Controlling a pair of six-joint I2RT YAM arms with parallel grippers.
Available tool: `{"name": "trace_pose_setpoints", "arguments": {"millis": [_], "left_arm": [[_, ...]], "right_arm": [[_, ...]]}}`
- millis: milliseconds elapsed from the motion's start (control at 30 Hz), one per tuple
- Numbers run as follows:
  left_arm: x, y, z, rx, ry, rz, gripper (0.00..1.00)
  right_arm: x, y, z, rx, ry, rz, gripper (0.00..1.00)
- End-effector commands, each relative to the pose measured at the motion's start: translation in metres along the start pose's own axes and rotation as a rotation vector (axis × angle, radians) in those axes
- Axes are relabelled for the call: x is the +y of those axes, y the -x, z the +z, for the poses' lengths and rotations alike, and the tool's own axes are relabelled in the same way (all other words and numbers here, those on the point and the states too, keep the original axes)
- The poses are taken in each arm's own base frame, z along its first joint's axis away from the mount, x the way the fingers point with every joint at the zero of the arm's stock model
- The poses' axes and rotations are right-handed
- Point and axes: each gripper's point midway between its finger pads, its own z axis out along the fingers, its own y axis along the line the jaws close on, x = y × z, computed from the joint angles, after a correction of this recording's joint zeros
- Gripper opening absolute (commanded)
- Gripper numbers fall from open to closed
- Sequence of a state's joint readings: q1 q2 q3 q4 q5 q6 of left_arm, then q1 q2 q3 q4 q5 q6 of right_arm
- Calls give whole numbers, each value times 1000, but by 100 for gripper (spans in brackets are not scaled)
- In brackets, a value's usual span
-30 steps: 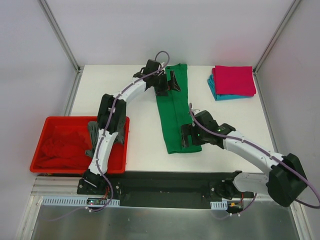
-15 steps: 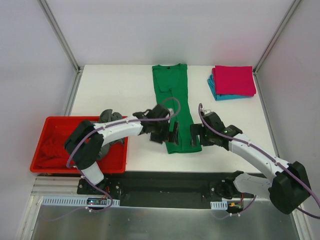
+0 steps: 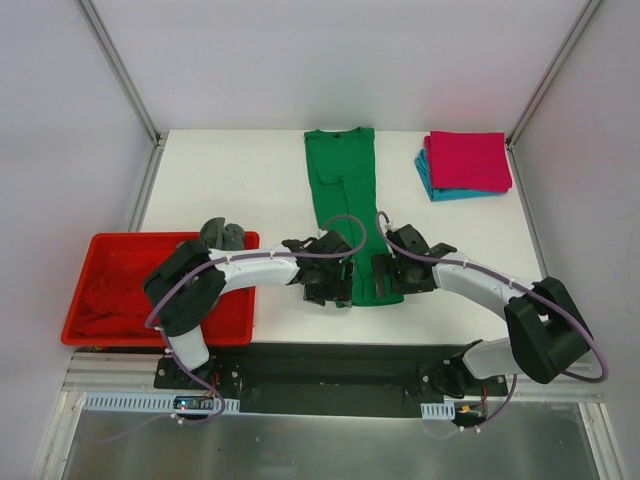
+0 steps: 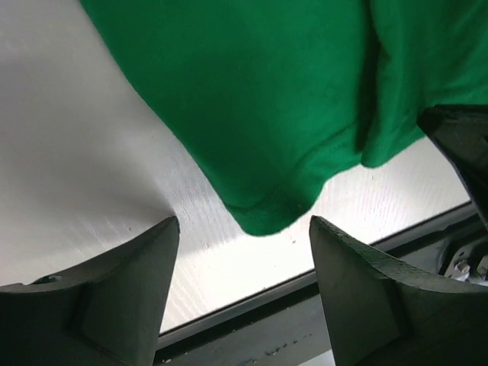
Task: Fold and stack the t-shirts
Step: Grab the bottom of the folded rectangular tshirt with both arms
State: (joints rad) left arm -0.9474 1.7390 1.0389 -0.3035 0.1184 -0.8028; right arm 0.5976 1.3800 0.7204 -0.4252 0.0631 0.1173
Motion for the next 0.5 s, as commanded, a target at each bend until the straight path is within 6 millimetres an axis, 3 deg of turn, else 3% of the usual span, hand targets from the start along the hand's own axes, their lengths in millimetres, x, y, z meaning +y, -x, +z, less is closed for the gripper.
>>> {"name": "trace_pose_setpoints", "arguments": {"millis": [0, 100, 167, 267, 467], "left_arm": [[16, 14, 14, -49, 89, -19, 63], [14, 11, 20, -21, 87, -12, 40], [17, 8, 23, -11, 94, -13, 29], [23, 2, 22, 3, 101, -16, 3], [36, -10, 18, 5, 122, -38, 0]], "right_arm": [[3, 12, 3, -29, 9, 3, 96], [-4, 8, 4, -20, -25, 9, 93], [-11, 3, 6, -10, -54, 11, 92], [-25, -6, 4, 12, -105, 34, 87], [-29, -15, 0, 2, -96, 67, 68]]}}
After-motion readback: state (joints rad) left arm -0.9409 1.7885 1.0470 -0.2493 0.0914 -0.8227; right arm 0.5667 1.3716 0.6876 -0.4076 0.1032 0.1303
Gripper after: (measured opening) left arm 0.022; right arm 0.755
